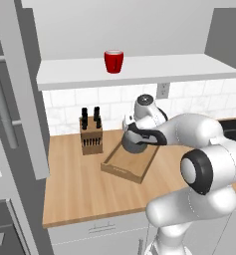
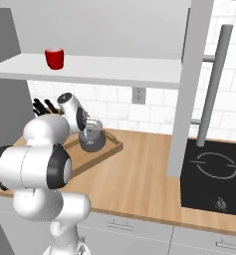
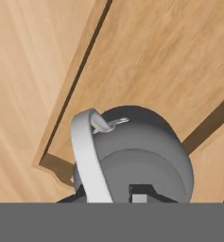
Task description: Pick the kettle from the counter and place it on the tray. Then pick the mug from the cabinet and place it on the tray. Then close the cabinet doors.
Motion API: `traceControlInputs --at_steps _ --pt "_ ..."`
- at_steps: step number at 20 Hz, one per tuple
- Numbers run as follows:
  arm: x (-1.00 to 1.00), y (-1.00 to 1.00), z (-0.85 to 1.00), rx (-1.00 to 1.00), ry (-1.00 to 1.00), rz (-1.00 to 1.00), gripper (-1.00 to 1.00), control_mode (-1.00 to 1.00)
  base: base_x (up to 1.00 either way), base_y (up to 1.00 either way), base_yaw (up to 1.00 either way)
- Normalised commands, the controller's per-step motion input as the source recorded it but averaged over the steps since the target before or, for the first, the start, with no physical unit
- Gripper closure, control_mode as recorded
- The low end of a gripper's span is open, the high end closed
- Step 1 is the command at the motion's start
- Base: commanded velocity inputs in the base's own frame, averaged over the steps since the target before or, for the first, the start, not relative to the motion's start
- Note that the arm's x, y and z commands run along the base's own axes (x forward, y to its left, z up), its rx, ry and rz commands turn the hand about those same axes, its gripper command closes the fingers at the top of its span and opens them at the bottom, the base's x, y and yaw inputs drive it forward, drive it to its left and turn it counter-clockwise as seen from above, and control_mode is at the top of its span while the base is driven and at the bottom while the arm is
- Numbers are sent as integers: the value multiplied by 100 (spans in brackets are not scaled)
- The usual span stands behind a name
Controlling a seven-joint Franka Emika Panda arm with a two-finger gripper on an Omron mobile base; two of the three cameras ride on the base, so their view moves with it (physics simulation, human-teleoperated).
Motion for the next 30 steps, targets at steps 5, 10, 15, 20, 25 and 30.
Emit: traceControlInputs --at_steps 5,10,15,20,25,30 --pt "-5 -11 -19 0 0 -11 100 -100 0 0 0" --pt "-3 -3 -19 0 0 -17 100 -100 0 0 0" --pt "1 -1 -29 0 0 -15 100 -100 0 0 0" --pt "-1 -2 -26 0 -1 -10 -100 -100 0 0 0" --pt "-1 -2 -6 0 -9 -2 -100 -100 0 0 0" --pt "0 -5 2 0 -6 0 -100 -100 0 0 0"
